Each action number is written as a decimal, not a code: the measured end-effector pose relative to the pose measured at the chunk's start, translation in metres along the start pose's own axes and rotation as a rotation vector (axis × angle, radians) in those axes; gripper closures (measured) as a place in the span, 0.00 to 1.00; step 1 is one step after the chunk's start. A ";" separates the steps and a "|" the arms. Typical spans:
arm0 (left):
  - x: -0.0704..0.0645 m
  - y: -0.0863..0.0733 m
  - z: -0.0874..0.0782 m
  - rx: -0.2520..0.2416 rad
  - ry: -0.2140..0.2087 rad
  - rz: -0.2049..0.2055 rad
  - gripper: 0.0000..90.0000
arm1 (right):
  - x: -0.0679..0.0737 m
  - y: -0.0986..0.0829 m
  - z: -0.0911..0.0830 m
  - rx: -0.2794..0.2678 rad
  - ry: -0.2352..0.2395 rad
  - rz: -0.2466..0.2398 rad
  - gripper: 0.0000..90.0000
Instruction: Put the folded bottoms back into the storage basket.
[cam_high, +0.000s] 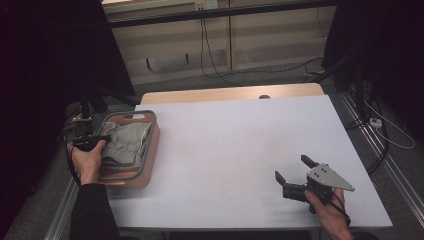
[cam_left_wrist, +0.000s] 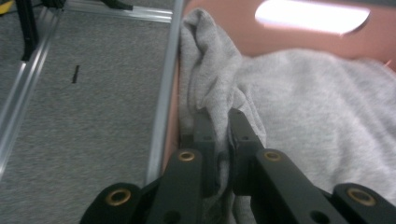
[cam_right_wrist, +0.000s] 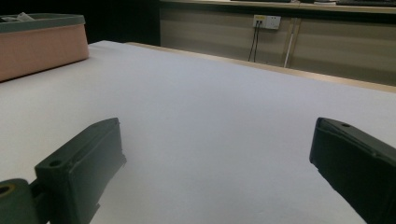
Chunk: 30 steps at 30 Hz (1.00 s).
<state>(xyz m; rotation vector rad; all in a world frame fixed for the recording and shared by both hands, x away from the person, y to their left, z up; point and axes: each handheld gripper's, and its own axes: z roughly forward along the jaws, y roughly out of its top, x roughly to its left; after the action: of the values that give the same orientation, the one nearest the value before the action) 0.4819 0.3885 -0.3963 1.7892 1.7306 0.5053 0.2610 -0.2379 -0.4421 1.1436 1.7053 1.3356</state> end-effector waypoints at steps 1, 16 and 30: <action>0.000 0.000 0.000 0.002 0.001 0.002 0.94 | 0.000 0.000 0.000 0.000 0.000 0.000 0.03; -0.002 -0.001 0.002 0.022 -0.016 0.044 0.94 | 0.000 0.000 -0.001 0.000 -0.003 0.003 0.03; -0.007 -0.001 0.000 0.014 -0.038 0.072 0.85 | 0.000 0.000 -0.001 -0.005 -0.002 0.003 0.03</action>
<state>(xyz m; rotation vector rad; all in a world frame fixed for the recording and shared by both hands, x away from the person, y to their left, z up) 0.4803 0.3820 -0.3959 1.8645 1.6537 0.4870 0.2603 -0.2387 -0.4414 1.1448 1.6987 1.3394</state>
